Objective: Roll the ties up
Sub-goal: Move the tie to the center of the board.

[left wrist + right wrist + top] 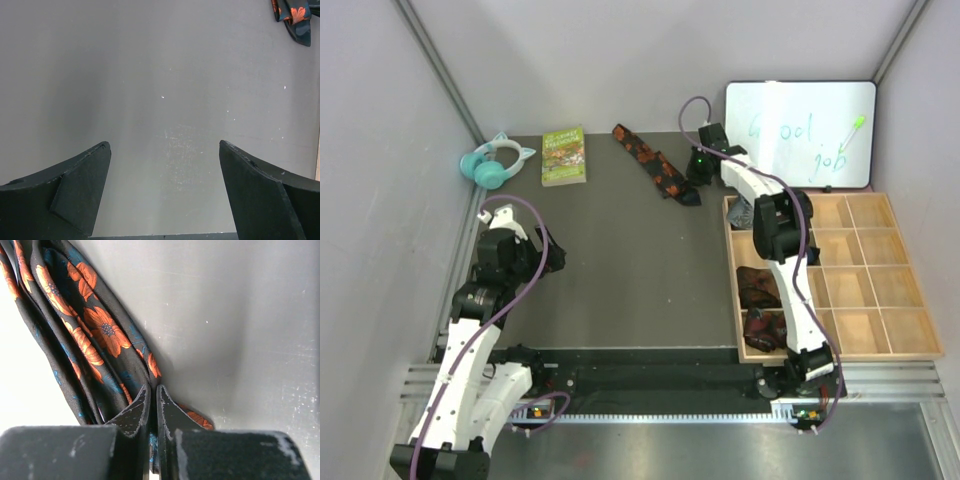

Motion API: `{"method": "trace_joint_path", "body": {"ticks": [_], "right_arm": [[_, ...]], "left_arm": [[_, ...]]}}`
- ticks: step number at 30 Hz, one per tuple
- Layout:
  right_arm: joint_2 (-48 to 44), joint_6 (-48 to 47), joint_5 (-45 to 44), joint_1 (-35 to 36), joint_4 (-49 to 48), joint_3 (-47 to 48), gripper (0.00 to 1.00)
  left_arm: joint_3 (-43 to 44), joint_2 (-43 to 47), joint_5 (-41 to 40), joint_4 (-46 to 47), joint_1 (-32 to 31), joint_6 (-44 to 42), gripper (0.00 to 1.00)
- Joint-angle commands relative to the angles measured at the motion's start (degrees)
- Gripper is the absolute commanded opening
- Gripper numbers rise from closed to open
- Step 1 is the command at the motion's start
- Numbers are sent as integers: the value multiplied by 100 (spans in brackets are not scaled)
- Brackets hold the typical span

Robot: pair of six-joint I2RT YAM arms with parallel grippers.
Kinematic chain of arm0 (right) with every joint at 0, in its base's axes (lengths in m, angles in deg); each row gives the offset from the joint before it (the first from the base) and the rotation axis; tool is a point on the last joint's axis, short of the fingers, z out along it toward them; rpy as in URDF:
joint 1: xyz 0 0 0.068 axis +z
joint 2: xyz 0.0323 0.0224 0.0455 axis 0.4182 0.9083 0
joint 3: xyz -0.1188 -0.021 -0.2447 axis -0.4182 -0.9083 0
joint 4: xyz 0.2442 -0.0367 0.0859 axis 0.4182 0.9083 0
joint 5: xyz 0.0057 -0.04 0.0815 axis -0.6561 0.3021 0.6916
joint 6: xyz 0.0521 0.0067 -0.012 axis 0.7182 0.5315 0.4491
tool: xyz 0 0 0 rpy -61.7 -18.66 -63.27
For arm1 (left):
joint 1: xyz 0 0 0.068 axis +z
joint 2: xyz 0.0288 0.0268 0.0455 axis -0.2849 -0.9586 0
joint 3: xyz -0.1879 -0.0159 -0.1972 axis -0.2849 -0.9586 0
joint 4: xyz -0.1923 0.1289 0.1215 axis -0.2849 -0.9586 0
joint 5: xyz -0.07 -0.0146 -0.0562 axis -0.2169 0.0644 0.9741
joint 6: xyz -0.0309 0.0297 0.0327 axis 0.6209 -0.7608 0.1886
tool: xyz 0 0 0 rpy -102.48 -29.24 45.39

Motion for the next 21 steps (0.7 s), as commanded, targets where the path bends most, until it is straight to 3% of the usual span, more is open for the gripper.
{"method": "trace_joint_path", "body": {"ticks": [1, 9, 21], "right_arm": [[54, 1, 155, 48, 434, -91, 0], [-543, -43, 269, 294, 786, -521, 0], [-2536, -271, 252, 847, 751, -3297, 0]], "left_arm": [[83, 85, -54, 47, 15, -56, 94], [75, 85, -80, 47, 24, -47, 93], [83, 85, -142, 21, 24, -21, 93]]}}
